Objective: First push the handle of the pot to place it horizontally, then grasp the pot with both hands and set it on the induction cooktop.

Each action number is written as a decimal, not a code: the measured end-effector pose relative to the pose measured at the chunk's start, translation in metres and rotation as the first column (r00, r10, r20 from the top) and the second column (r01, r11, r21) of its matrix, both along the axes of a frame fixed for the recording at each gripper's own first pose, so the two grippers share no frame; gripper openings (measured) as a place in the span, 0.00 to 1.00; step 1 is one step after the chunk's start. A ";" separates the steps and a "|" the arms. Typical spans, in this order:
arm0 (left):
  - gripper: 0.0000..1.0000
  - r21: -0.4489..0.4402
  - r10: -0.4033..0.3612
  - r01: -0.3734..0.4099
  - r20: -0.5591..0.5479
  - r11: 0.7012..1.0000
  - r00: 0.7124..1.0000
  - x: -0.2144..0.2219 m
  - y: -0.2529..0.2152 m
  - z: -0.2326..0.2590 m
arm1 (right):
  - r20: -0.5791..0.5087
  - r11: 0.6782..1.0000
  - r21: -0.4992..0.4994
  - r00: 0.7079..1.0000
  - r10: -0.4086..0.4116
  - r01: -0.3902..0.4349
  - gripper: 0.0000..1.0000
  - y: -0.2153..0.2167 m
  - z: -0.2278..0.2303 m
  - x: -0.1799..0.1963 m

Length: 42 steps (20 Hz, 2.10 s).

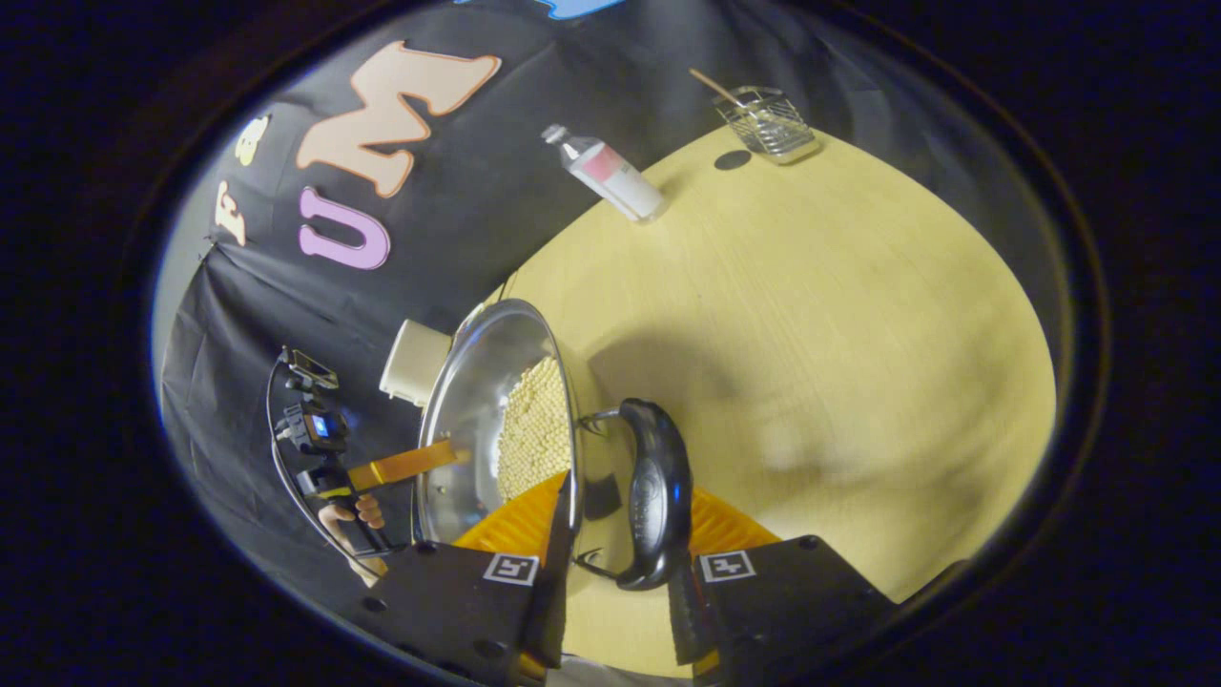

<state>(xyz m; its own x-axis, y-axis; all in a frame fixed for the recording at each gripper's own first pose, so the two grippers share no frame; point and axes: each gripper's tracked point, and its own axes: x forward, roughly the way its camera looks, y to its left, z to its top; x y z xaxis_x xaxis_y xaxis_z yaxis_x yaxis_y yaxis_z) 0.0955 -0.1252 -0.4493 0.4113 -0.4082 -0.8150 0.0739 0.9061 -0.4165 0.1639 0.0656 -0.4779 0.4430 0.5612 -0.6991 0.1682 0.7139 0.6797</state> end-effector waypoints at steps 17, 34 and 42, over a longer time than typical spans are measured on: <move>0.48 0.141 0.143 -0.160 0.126 0.977 0.982 -0.039 0.238 0.064 | 0.065 0.978 0.077 0.980 0.189 -0.194 0.40 0.070 -0.041 0.040; 0.49 0.267 0.206 -0.246 0.170 0.932 0.964 -0.017 0.367 0.063 | 0.083 0.970 0.093 0.973 0.216 -0.224 0.39 0.057 -0.029 0.078; 0.53 0.243 0.227 -0.253 0.131 0.936 0.965 -0.014 0.370 0.041 | 0.055 0.975 0.073 0.977 0.206 -0.210 0.39 0.053 -0.023 0.082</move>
